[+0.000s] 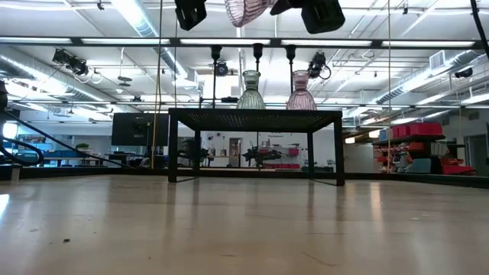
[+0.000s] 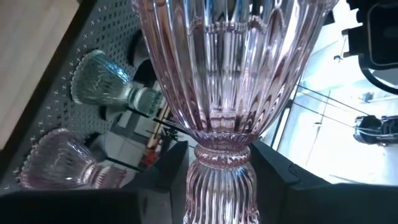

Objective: Pick & Place candle stick holders
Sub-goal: Put the purple glass candle holder on the shelf aligned with the other green and purple glass candle holders

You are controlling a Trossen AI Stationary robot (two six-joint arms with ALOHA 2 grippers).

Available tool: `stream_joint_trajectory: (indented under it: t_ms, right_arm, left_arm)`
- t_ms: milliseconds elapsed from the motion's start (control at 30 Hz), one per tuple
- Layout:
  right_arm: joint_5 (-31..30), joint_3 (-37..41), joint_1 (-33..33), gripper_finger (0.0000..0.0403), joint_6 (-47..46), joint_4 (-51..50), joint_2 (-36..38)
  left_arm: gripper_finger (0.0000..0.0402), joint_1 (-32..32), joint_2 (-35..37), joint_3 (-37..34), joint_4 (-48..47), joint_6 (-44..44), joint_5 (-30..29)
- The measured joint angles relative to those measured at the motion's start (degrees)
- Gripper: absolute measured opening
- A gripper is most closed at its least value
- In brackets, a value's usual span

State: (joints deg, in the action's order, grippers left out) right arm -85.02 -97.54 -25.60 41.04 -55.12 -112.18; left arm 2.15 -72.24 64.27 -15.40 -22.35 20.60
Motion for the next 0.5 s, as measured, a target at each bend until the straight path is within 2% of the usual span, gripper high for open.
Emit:
stream_joint_trajectory:
  t_ms: [200, 333, 500]
  right_arm:
    - [1.20, 1.96, -0.62, 0.0125, 2.76, 5.36, 0.09]
    - [1.88, 2.03, -1.06, 0.0125, 2.92, 6.02, 0.06]
    - [2.61, 2.03, -1.51, 0.0125, 3.33, 6.17, 0.02]
  left_arm:
    - [0.0233, 1.11, 0.01, -0.07, -2.22, -2.23, -1.08]
    - [0.0233, 1.36, 0.00, -0.07, -5.32, -2.17, -4.49]
    - [0.0233, 1.85, -0.01, -0.04, -6.05, -2.83, -4.41]
